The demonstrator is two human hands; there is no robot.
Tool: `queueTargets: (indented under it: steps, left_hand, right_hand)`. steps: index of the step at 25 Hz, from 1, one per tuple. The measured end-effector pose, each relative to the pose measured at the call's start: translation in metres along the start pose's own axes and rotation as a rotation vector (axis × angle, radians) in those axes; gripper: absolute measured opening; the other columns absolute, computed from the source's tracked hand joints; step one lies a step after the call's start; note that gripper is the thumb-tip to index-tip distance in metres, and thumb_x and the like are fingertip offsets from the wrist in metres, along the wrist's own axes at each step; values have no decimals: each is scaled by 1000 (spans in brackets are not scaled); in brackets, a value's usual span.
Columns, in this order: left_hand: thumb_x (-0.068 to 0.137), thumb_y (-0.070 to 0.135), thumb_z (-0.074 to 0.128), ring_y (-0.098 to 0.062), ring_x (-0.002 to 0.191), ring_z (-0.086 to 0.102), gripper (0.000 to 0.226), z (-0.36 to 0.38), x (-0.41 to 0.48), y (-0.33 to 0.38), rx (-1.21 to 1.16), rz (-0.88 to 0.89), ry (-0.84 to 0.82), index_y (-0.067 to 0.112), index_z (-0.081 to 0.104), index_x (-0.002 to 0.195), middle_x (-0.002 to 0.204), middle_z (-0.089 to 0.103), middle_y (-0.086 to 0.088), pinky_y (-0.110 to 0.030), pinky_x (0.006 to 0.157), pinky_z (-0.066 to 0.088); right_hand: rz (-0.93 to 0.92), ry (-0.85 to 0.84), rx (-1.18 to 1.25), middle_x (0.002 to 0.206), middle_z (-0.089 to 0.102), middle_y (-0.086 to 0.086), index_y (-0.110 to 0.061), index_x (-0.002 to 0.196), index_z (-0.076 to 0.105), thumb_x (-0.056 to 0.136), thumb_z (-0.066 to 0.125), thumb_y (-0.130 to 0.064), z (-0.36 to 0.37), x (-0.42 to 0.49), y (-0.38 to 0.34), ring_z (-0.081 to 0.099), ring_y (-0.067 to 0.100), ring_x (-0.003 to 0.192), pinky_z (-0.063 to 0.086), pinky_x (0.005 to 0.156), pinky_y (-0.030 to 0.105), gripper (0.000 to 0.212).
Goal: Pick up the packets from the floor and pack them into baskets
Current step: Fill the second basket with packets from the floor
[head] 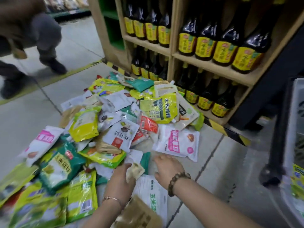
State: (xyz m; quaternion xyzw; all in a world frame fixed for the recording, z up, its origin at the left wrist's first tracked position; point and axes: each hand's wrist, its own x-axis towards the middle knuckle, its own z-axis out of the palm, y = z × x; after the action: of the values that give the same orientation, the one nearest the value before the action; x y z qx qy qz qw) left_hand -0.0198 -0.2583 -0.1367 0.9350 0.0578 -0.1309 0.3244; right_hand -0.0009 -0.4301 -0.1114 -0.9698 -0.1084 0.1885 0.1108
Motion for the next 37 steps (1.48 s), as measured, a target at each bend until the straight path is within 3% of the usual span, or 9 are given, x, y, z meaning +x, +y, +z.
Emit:
queueTargets:
  steps: [6, 11, 15, 18, 24, 28, 30, 32, 37]
  left_hand:
    - [88, 19, 56, -11, 120, 49, 46, 31, -11, -48, -4, -77, -76, 23, 44, 133, 135, 48, 4, -20, 96, 38]
    - [87, 16, 55, -9, 98, 54, 41, 45, -13, -67, -118, -168, -95, 22, 49, 127, 117, 54, 3, -15, 78, 38]
    - [83, 4, 58, -11, 81, 55, 31, 46, -22, -79, -385, -307, 19, 15, 58, 112, 97, 57, 0, -5, 59, 39]
    - [81, -2, 60, -11, 70, 55, 24, 43, -32, -90, -613, -438, 123, 11, 60, 101, 88, 62, -4, -7, 52, 41]
    - [81, 8, 68, -17, 74, 60, 26, 47, -50, -80, -1072, -678, 40, 10, 59, 106, 82, 61, -7, -27, 64, 42]
    - [88, 21, 62, -21, 92, 60, 46, 49, -52, -65, -1224, -595, -74, 19, 43, 130, 104, 62, -5, -36, 83, 48]
    - [88, 17, 62, -23, 86, 63, 57, 48, -52, -61, -1359, -594, -16, 26, 33, 136, 110, 61, -7, -38, 76, 54]
    - [84, 11, 63, -24, 74, 67, 45, 48, -52, -65, -1501, -579, 43, 12, 44, 125, 103, 66, -12, -34, 56, 57]
    - [75, -2, 69, -29, 67, 69, 30, 45, -65, -92, -1368, -588, 136, 1, 63, 104, 94, 70, -22, -35, 57, 59]
  right_hand:
    - [16, -166, 21, 135, 43, 7, -17, 137, 36, 90, 51, -31, 93, 38, 10, 43, 24, 122, 39, 98, 33, 51]
    - [179, -309, -68, 142, 40, 3, -18, 143, 27, 70, 65, -64, 127, 70, 7, 40, 23, 129, 28, 108, 41, 94]
    - [214, -354, 169, 105, 64, 2, -19, 102, 61, 70, 72, -56, 143, 66, 10, 61, 20, 99, 46, 85, 30, 50]
    - [175, -298, 269, 86, 65, -3, -23, 81, 61, 80, 68, -42, 128, 47, 20, 64, 16, 83, 48, 68, 25, 21]
    - [102, -222, 35, 75, 63, -11, -30, 69, 57, 83, 64, -38, 34, 13, 42, 61, 5, 71, 49, 64, 23, 18]
    - [86, -265, 556, 72, 72, -6, -18, 78, 71, 79, 75, -20, 19, 5, 39, 69, 10, 68, 55, 68, 27, 5]
    - [74, -296, 793, 68, 72, -7, -12, 81, 69, 81, 71, -8, 35, 0, 20, 68, 7, 62, 53, 60, 21, 4]
    - [95, -315, 992, 77, 74, -2, -10, 86, 68, 84, 65, -3, 63, -8, -1, 70, 10, 67, 54, 61, 21, 7]
    - [113, -273, 1233, 94, 73, 6, -9, 91, 69, 85, 63, -1, 116, -18, -41, 71, 14, 79, 55, 65, 23, 12]
